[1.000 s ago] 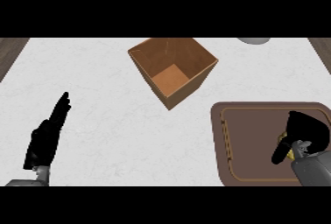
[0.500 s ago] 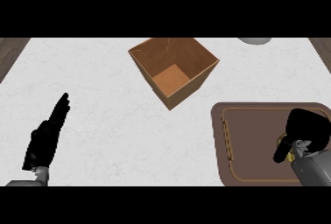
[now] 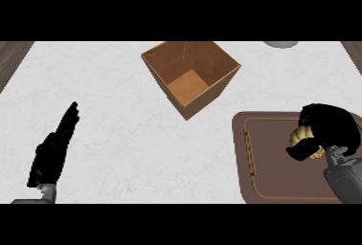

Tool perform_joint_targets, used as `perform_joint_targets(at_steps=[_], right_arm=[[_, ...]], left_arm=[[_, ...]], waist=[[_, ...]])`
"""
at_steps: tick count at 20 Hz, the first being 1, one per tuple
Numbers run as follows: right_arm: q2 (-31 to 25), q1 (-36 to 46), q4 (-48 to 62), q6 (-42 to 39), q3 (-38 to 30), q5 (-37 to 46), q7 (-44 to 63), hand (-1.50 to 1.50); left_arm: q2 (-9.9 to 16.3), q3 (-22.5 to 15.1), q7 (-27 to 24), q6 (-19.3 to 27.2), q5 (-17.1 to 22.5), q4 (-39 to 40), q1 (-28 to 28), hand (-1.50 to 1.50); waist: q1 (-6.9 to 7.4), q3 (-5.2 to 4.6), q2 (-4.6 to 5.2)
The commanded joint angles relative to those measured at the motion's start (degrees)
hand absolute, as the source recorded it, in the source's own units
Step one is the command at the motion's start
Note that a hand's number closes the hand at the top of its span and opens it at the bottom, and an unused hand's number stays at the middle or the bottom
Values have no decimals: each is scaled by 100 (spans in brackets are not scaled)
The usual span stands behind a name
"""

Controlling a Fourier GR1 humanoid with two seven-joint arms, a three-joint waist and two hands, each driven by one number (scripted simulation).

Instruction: Pick the squash from the tray and place it in the cardboard box

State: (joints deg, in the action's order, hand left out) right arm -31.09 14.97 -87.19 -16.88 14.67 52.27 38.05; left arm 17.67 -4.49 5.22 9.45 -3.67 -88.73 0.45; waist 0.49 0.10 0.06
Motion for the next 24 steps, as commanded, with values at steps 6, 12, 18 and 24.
perform_joint_targets(at_steps=[6, 12, 18, 24], right_arm=[[-226, 67, 46, 933, -639, -377, -1990, 150], [279, 591, -604, 917, -1231, -1582, -2458, 150], [529, 895, -1393, 494, -1598, -2603, -2592, 150], [1138, 1720, -1624, 299, -1188, -2533, -1722, 150]], left_arm=[[-1, 134, 61, -34, -166, 107, -62, 0], [-3, 210, -91, -159, 5, 70, 72, 0], [-111, 65, 178, 6, -265, -211, 33, 0], [-252, 149, -98, -141, -229, -6, 105, 0]], waist=[[-51, -9, -8], [-34, -10, -20], [-67, -10, -28], [-24, -13, -15]])
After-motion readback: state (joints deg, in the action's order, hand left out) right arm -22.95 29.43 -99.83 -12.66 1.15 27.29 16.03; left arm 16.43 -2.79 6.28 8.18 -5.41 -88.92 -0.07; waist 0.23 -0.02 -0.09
